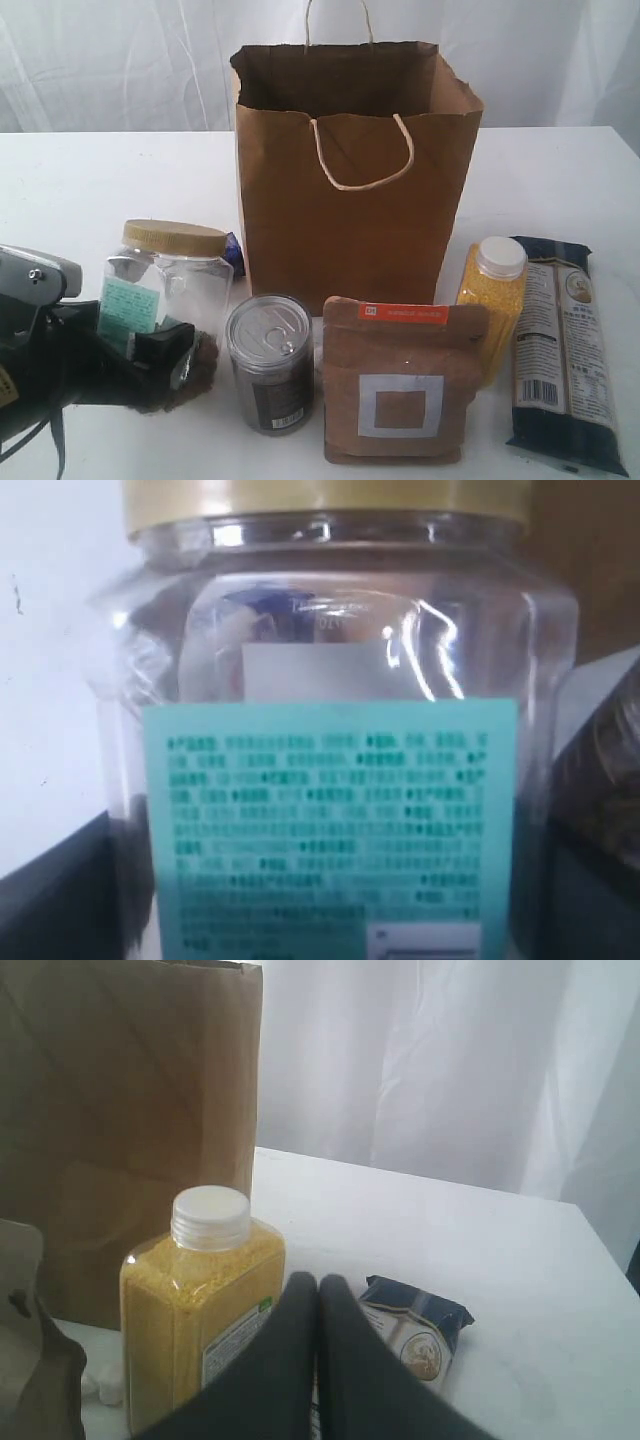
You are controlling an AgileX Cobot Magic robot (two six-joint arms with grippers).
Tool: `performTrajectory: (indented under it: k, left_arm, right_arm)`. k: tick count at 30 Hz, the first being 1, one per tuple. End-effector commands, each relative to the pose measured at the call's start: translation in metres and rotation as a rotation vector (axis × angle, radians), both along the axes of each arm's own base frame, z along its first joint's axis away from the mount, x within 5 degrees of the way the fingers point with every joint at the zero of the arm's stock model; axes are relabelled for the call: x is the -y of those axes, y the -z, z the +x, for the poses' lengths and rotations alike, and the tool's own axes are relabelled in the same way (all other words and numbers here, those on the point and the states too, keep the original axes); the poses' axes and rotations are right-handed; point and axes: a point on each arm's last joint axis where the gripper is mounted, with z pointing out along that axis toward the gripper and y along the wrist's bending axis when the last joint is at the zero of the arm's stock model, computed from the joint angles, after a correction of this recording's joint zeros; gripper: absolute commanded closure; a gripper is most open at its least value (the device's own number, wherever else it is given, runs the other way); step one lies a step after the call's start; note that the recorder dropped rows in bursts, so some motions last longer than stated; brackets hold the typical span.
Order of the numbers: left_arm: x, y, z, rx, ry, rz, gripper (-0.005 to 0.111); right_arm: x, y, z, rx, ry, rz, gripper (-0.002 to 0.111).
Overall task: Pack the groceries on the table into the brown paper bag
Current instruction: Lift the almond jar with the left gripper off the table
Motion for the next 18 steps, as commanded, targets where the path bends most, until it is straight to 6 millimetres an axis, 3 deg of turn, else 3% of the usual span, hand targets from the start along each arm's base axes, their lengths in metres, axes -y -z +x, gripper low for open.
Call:
performTrajectory:
  k: [1,18]
  left_arm:
    - [-0.007,0.008,-0.011,-0.047,0.015,0.056,0.107]
    - [-0.016,0.018,-0.024,-0.103,0.013,0.051,0.107]
  right_arm:
    - [0.0,-0.001,0.0,0.015,0.006,-0.002,0.108]
    - [0.0,-0.001,0.0,0.015,0.006,-0.002,0.108]
